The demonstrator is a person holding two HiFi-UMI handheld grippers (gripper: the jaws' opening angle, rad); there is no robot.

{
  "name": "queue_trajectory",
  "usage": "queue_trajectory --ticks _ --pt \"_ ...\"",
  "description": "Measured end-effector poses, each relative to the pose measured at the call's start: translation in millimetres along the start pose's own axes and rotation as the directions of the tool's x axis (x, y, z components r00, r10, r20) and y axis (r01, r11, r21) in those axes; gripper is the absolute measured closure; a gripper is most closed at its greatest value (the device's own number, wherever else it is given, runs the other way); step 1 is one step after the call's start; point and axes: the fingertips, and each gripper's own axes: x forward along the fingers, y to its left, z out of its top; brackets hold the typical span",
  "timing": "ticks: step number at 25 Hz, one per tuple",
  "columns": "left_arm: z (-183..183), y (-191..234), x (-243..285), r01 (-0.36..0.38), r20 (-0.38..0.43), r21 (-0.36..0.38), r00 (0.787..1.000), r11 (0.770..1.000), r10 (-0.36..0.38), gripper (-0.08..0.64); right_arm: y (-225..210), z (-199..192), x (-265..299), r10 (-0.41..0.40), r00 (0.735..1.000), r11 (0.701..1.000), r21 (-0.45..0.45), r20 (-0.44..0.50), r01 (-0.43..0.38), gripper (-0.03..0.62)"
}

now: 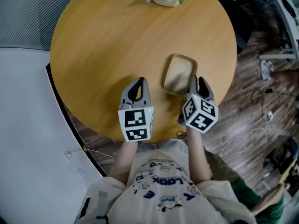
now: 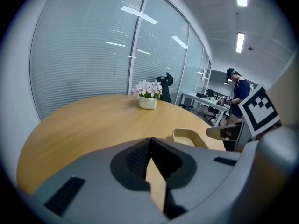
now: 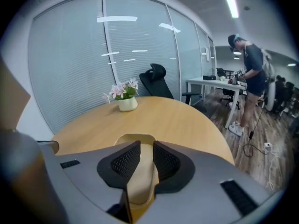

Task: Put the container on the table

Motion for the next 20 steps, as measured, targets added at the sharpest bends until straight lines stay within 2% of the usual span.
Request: queue_trajectory --ticks 7,14,20 --pt "45.7 -1.8 -30.0 0.013 0.119 0.021 0.993 1.000 -0.015 0.557 29.8 47.4 -53.1 0.073 0.981 0.996 -0.065 0.182 -0.062 0.535" --pt "87.4 -12.5 -65.3 0.033 0.232 0.046 0.972 0.998 -0.042 0.557 44.6 76.9 -97.9 0.108 0.952 0.993 -0.086 0.288 -0.086 0.543" --pt "110.2 -19.1 -94.9 0.041 0.299 0.064 0.953 0.997 -0.058 0.557 53.1 93.2 -130.3 0.129 0.927 0.990 -0.103 0.351 -0.098 0.545"
